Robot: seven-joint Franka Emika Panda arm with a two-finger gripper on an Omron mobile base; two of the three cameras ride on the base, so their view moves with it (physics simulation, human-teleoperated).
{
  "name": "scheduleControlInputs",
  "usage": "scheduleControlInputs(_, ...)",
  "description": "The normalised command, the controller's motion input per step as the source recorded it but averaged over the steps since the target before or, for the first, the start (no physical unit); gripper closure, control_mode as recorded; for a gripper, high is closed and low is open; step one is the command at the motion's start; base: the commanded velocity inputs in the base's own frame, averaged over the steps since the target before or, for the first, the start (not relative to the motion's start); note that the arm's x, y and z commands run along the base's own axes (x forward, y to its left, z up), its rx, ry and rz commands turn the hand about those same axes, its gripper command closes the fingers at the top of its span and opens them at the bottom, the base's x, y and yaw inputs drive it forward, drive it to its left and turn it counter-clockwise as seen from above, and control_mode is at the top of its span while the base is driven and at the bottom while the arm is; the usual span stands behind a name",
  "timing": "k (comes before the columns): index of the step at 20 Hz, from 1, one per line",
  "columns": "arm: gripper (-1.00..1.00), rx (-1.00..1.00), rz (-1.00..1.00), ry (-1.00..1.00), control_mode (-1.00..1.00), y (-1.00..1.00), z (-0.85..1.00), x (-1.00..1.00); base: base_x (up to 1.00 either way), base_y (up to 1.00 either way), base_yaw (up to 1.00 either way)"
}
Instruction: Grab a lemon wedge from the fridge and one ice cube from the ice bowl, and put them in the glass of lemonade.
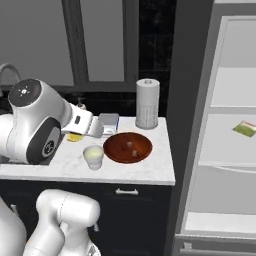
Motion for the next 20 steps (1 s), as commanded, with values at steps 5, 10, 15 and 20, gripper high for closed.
scheduleControlInputs(5, 1.0, 0.0, 0.0, 0.0, 1.0, 0.0, 0.0, 0.0, 0.5, 0.19, -0.27)
scheduleControlInputs(10, 1.0, 0.0, 0.0, 0.0, 1.0, 0.0, 0.0, 0.0, 0.29, 0.31, -0.24)
scheduleControlInputs(15, 1.0, 0.0, -0.03, 0.0, -1.0, 0.18, -0.06, 0.08, 0.0, 0.0, 0.0)
scheduleControlInputs(20, 1.0, 0.0, 0.02, 0.01, -1.0, 0.0, -0.05, 0.0, 0.0, 0.0, 0.0)
